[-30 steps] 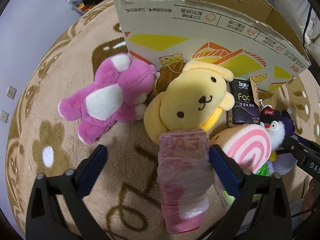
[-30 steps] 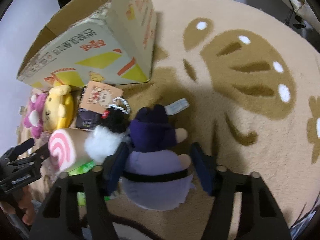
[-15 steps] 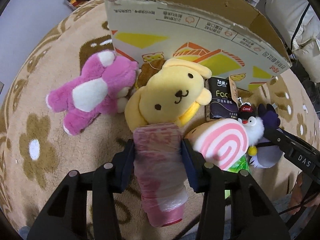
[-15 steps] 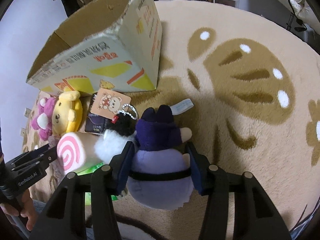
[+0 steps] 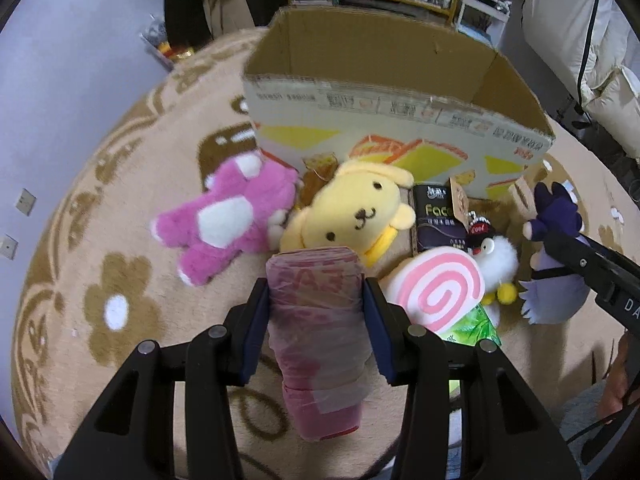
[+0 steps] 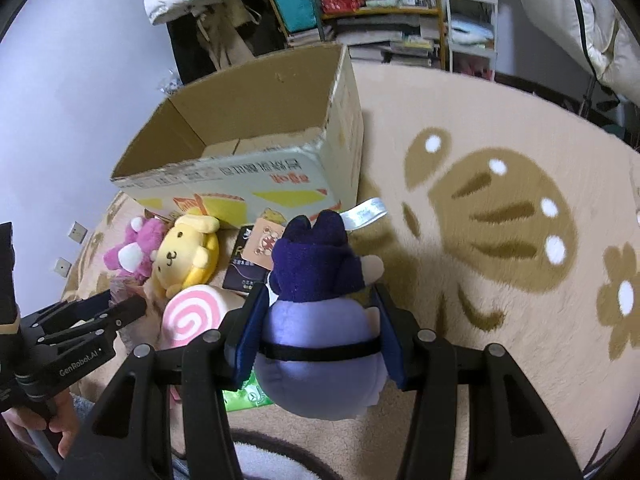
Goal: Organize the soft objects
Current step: 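Close both tools and lift the cylinder and purple plush toward the box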
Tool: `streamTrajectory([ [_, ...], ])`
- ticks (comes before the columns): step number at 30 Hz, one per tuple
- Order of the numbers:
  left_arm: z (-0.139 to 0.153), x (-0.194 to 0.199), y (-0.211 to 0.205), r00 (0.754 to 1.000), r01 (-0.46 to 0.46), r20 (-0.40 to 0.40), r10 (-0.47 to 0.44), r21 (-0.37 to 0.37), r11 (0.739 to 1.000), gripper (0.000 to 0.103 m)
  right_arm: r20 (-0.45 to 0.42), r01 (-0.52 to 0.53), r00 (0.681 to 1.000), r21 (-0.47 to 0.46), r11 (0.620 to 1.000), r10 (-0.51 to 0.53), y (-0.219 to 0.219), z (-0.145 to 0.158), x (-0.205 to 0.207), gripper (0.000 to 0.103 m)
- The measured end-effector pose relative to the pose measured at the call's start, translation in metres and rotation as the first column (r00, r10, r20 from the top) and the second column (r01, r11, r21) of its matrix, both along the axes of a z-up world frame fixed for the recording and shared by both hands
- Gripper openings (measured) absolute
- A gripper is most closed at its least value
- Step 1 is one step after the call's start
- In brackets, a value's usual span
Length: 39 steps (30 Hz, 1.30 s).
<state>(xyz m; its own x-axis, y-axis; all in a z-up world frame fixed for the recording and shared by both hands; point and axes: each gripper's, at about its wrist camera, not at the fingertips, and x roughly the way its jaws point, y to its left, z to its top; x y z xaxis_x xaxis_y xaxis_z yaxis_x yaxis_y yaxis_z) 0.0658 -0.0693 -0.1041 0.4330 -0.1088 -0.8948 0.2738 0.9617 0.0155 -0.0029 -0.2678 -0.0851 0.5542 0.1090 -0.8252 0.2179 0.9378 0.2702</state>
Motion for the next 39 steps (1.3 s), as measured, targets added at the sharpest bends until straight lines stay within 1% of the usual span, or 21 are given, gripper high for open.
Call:
streamTrajectory([
  [1,0.005,-0.002,0.002,1.000,-0.004,0.016,0.004,0.003,1.000,0.044,0.009,0.001,1.000,-0.002,1.000,-0.001,0.000,0.001,-0.004,0.055],
  [2,0.009,-0.004,0.004,0.999,-0.010,0.035,0.010,0.008,1.000,0.044,0.014,0.003,1.000,-0.004,1.000,-0.003,-0.005,-0.007,-0.006,0.055],
  [5,0.019,-0.003,0.016,0.996,-0.029,0.084,0.028,0.012,0.999,0.044,0.031,0.017,0.999,-0.010,1.000,-0.017,-0.012,-0.011,-0.004,0.055],
  [8,0.030,-0.006,0.025,0.990,-0.050,0.131,0.050,-0.001,0.999,0.044,0.066,0.036,0.997,-0.013,0.999,-0.035,-0.017,-0.006,-0.006,0.055],
  [10,0.038,-0.009,0.030,0.981,-0.070,0.179,0.067,0.010,0.997,0.044,0.107,0.048,0.993,-0.020,0.999,-0.045,-0.017,0.003,-0.009,0.055],
  [12,0.048,-0.012,0.036,0.966,-0.107,0.239,0.099,0.022,0.994,0.044,0.155,0.057,0.987,-0.029,0.998,-0.051,-0.017,0.014,-0.014,0.055],
  [14,0.058,-0.014,0.044,0.949,-0.138,0.288,0.128,0.013,0.990,0.044,0.202,0.056,0.978,-0.038,0.998,-0.048,-0.016,0.024,-0.019,0.055],
  [18,0.078,-0.020,0.052,0.914,-0.159,0.376,0.152,-0.012,0.987,0.044,0.289,0.053,0.957,-0.079,0.995,-0.028,-0.010,0.043,-0.025,0.055],
  [21,0.097,-0.026,0.053,0.877,-0.153,0.457,0.151,-0.033,0.988,0.044,0.333,0.047,0.943,-0.123,0.991,-0.003,-0.003,0.054,-0.025,0.055],
  [22,0.106,-0.029,0.053,0.857,-0.144,0.493,0.149,-0.049,0.988,0.044,0.350,0.045,0.937,-0.140,0.989,0.007,0.000,0.058,-0.025,0.055],
  [24,0.118,-0.034,0.052,0.829,-0.126,0.541,0.142,-0.067,0.990,0.044,0.376,0.050,0.926,-0.170,0.984,0.018,0.004,0.065,-0.024,0.055],
  [30,0.145,-0.035,0.043,0.771,-0.063,0.628,0.108,-0.094,0.994,0.044,0.418,0.057,0.908,-0.168,0.984,0.018,0.003,0.077,-0.013,0.055],
  [34,0.157,-0.025,0.034,0.746,-0.025,0.661,0.079,-0.091,0.996,0.044,0.438,0.071,0.899,-0.172,0.983,0.012,-0.002,0.082,-0.003,0.055],
  [37,0.162,-0.018,0.025,0.724,-0.005,0.687,0.058,-0.080,0.997,0.044,0.448,0.079,0.894,-0.171,0.982,0.006,-0.007,0.085,0.006,0.055],
  [39,0.164,-0.014,0.023,0.713,0.005,0.699,0.051,-0.078,0.997,0.044,0.453,0.081,0.892,-0.168,0.982,0.004,-0.010,0.087,0.014,0.055],
])
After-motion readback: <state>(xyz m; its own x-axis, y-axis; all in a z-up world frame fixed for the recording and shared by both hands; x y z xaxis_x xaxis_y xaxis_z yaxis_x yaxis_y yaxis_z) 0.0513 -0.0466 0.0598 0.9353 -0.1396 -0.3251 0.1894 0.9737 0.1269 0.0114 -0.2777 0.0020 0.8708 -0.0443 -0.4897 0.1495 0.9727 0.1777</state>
